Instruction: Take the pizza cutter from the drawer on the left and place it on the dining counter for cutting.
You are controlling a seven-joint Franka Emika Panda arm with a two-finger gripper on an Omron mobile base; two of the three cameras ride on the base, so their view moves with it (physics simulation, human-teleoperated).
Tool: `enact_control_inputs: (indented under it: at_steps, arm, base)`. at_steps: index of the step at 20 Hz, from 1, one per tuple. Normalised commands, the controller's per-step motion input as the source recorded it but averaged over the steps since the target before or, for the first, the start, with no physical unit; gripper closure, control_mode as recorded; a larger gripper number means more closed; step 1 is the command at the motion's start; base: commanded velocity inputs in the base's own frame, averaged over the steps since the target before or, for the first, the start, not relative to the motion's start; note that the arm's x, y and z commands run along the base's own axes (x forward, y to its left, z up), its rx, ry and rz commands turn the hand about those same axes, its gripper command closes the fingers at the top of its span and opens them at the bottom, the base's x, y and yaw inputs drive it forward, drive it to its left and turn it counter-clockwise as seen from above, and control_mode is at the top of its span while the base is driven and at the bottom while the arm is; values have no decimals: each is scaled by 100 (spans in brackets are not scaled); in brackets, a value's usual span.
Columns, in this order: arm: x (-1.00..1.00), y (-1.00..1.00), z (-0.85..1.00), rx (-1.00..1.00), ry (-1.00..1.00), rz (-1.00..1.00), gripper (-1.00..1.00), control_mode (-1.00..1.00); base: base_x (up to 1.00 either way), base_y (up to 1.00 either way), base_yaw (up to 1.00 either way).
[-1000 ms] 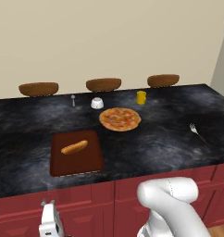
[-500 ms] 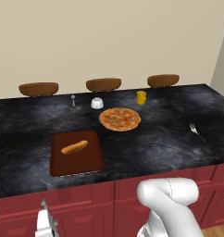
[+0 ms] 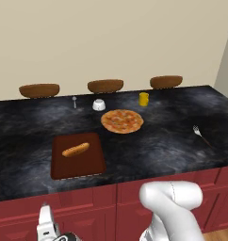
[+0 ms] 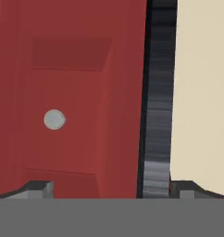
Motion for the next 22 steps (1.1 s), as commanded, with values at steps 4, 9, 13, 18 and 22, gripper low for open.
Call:
enact_control_inputs:
  at_steps: [4, 9, 13, 18, 22]
  arm:
    - [31, 0, -18, 0, 16, 1, -100, -100]
    - [17, 0, -45, 0, 1, 2, -100, -100]
    - [0, 3, -34, 0, 0, 0, -100, -100]
    - [2, 21, -12, 0, 0, 0, -100, -100]
    - [0, 24, 0, 0, 0, 0, -100, -100]
  base:
    - [0, 0, 0]
    - [0, 0, 0]
    - [0, 0, 0]
    - [0, 0, 0]
    - [0, 0, 0]
